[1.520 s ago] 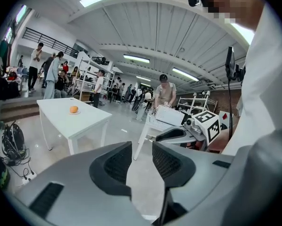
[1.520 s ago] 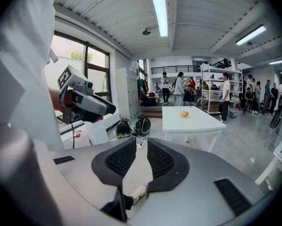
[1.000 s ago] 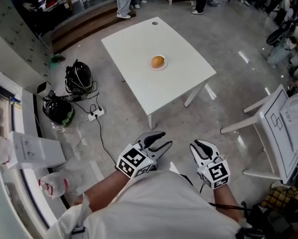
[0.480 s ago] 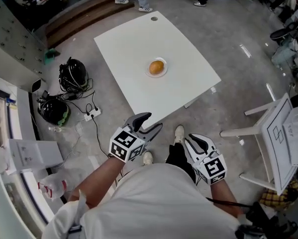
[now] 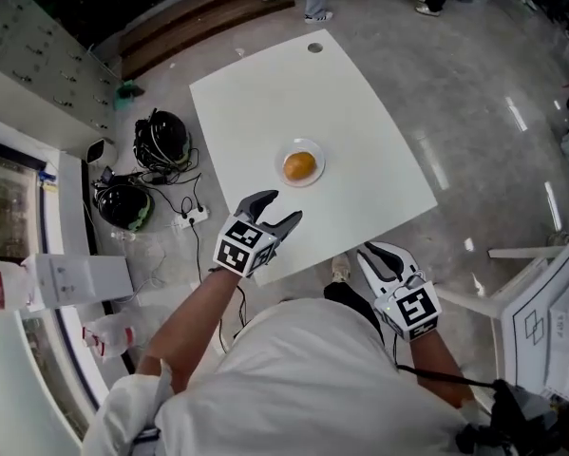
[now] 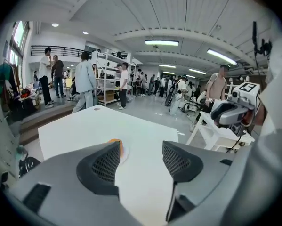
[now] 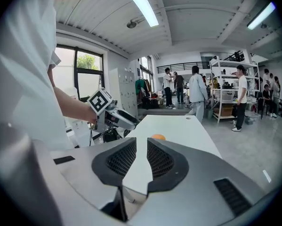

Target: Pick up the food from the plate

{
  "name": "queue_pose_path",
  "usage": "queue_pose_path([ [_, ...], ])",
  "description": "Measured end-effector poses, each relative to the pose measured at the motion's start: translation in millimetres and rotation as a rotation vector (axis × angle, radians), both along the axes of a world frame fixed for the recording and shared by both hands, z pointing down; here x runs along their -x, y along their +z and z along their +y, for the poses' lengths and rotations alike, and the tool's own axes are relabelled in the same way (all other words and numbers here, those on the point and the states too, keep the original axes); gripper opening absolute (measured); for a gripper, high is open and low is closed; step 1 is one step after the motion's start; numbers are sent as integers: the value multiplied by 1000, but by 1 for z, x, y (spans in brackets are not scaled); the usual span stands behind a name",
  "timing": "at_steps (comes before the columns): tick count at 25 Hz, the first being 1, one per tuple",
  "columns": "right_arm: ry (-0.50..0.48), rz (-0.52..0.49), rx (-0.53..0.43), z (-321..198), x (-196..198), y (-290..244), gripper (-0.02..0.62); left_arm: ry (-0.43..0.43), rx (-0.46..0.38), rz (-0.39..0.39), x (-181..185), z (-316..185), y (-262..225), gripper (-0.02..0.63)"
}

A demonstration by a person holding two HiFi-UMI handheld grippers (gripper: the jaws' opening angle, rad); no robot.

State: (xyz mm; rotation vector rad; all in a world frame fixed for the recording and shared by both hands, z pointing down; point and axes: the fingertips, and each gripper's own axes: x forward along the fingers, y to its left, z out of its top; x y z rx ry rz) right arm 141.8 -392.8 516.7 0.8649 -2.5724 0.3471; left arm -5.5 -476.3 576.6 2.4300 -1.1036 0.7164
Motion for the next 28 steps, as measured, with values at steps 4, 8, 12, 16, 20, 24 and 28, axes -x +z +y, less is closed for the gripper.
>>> queue_pose_path([
  [4, -50, -6, 23, -35, -25, 11, 81, 17, 37, -124, -6, -49, 31, 321],
  [8, -74, -20, 45, -56, -39, 16, 81, 44, 85, -222, -3, -85, 60, 355],
  [12, -66, -19, 53, -76, -57, 22, 80, 83, 149, -297, -3, -104, 92, 372],
  [16, -46, -22, 72, -87, -71, 27, 80, 125, 202, -377, -3, -114, 124, 388],
  [20, -33, -16, 97, -90, -83, 36, 80, 179, 237, -446, -7, -120, 150, 390],
  [24, -12, -18, 113, -92, -94, 42, 80, 211, 264, -491, -13, -123, 169, 390],
  [28, -1, -19, 126, -91, -99, 49, 78, 210, 282, -540, -14, -127, 180, 390],
])
